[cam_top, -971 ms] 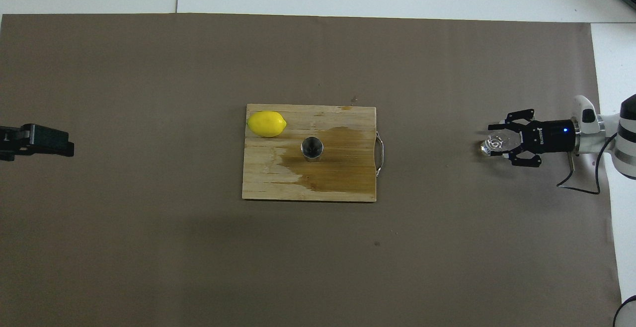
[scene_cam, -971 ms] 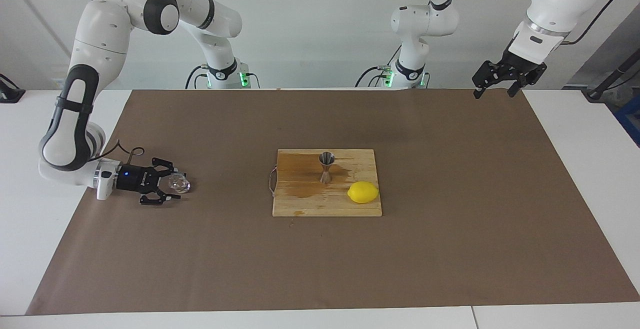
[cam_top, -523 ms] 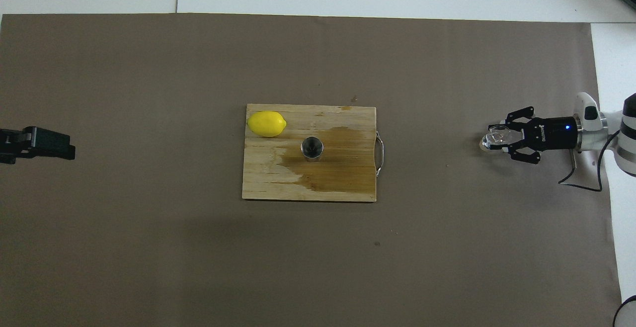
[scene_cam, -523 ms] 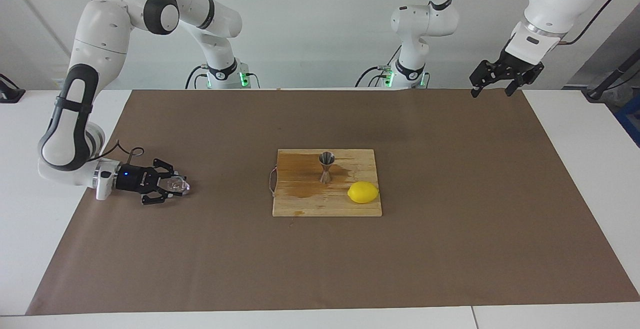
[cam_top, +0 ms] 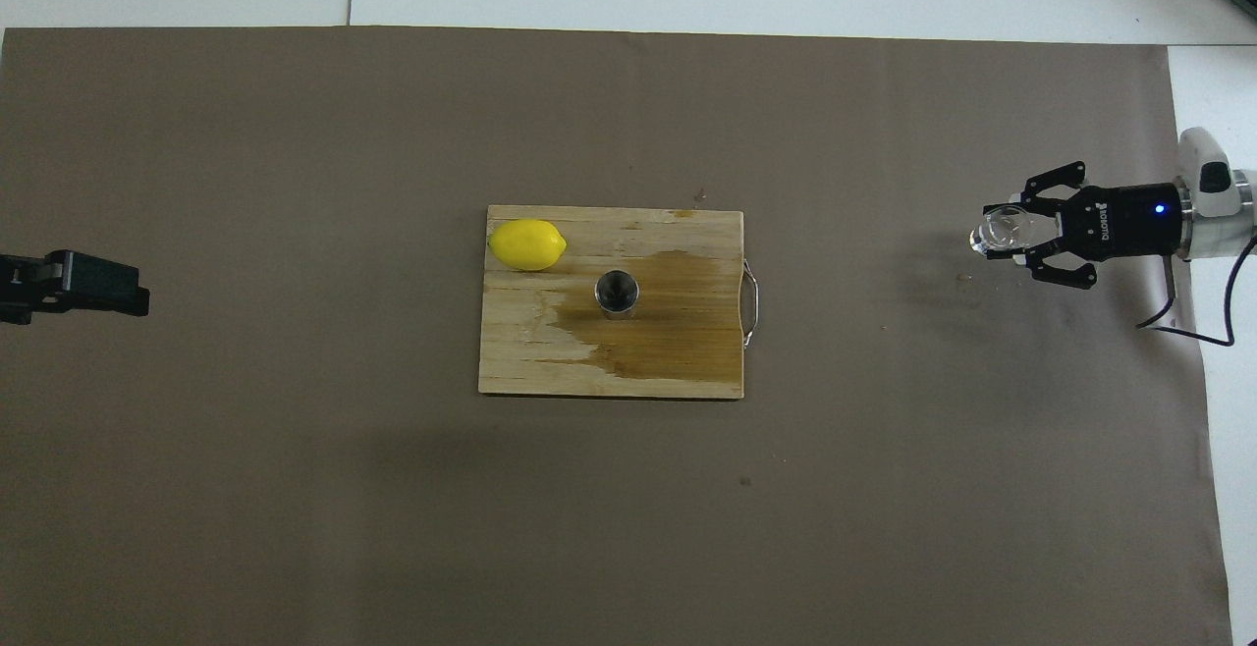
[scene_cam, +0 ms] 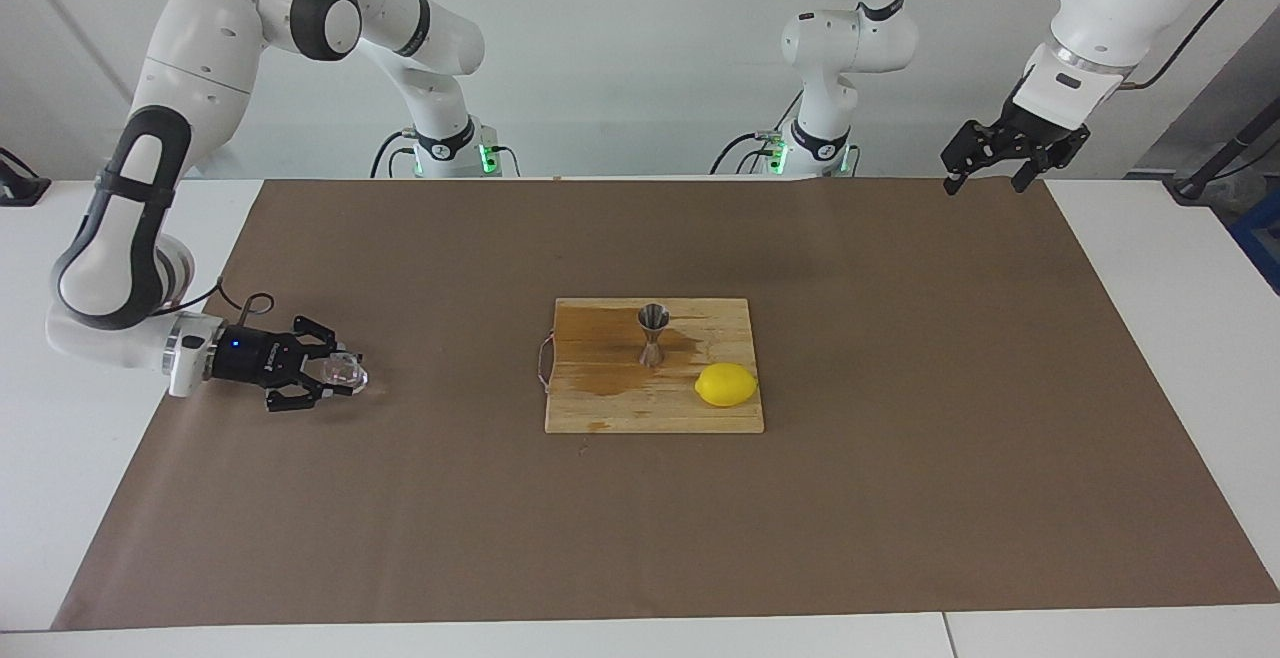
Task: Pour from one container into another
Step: 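Lift the glass cup with the right gripper and carry it over the metal cup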
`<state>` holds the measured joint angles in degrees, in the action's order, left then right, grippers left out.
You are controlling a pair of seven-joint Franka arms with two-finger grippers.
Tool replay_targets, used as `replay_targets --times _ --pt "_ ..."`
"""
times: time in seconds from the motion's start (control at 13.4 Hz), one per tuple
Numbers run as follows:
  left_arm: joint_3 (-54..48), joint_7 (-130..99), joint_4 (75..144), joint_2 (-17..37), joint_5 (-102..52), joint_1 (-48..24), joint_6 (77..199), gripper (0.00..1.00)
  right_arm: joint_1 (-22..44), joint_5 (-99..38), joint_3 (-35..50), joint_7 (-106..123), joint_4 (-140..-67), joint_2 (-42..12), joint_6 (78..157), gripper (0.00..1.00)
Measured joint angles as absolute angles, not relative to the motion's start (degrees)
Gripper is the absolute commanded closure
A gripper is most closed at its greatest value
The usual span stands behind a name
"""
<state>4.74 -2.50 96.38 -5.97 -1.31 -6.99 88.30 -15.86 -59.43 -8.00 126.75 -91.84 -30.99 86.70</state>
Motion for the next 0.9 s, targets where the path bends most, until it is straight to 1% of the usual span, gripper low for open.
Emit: replay_targets --times 0.22,0.52,0.9 --pt "4.74 -2.50 96.38 -5.98 -1.31 -6.99 88.30 0.00 -13.57 -57.83 -8.01 123.44 -91.78 -26.38 86.70 0.69" --pt "4.74 -2.50 96.38 -5.98 -1.31 -6.99 88.28 0.00 -10.71 -55.33 -8.02 120.10 -91.77 -22.65 86.70 0.70" --pt "4.74 -2.50 96.38 -5.98 -1.31 -6.99 88.28 0.00 -6.44 -54.11 -7.85 118.81 -91.93 -21.18 86.70 0.78"
